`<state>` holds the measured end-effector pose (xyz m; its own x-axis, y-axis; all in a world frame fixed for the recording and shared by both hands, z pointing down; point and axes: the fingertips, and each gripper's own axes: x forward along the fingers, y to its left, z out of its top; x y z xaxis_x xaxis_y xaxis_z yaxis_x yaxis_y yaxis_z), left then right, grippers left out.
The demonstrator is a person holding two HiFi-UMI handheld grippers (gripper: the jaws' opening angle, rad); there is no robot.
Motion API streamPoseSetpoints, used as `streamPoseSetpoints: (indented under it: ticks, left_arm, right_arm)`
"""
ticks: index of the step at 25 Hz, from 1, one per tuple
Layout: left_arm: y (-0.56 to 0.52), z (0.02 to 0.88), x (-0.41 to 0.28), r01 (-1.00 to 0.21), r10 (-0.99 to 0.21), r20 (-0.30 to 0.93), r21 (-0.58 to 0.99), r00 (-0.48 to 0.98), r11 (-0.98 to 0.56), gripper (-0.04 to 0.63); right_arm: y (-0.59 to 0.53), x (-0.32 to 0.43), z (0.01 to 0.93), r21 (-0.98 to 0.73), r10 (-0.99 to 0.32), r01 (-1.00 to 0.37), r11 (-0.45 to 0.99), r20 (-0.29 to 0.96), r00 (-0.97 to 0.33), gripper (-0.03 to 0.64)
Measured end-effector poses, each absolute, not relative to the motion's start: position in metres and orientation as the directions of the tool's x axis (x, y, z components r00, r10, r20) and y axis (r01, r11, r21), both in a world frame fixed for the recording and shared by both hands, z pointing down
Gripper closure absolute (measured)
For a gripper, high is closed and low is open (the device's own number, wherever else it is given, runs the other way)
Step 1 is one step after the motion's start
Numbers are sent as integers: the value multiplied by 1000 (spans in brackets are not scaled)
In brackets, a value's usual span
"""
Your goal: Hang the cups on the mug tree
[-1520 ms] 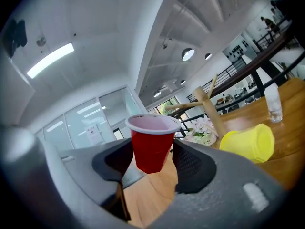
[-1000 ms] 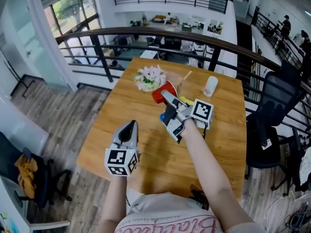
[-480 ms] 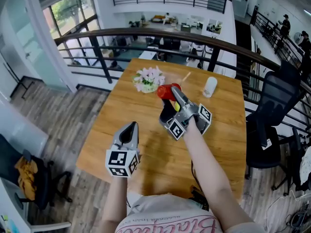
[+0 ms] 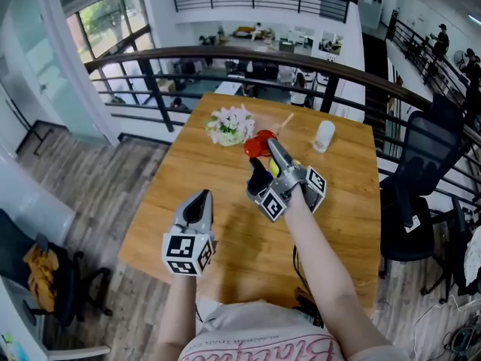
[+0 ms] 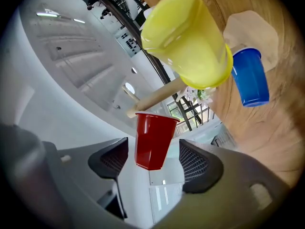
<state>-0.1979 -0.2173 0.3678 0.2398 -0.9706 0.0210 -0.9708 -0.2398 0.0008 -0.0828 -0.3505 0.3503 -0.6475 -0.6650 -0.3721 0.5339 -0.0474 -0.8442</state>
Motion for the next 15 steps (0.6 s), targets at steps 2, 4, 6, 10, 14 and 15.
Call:
streamPoseSetpoints:
  ticks: [2, 4, 6, 10, 14, 15]
  left_arm:
    - [-216, 367, -196, -970, -970, 18, 0, 243, -243, 584]
    - [-214, 367, -192, -969, -968, 15, -3, 249, -249, 584]
    - [-213, 365, -190, -967, -967, 12, -7, 255, -256, 584]
    - [-211, 362, -183, -962, -962, 12, -21, 272, -272, 584]
    - [-210, 358, -177, -959, -959, 3, -32, 283, -283, 584]
    - [-210, 356, -176, -958, -959, 0, -33, 285, -284, 584]
  right_arm:
    - [-345, -80, 352, -870, -658, 492, -30, -354, -665, 281]
    - [-339, -75, 352, -896, -649, 445, 3, -340, -680, 281]
    - [-331, -72, 350, -914, -636, 405, 27, -328, -699, 281]
    - [-318, -65, 344, -944, -609, 318, 81, -300, -735, 281]
    - [-305, -57, 335, -963, -570, 181, 201, -265, -778, 299]
    - [-302, -56, 332, -961, -561, 148, 232, -257, -787, 305]
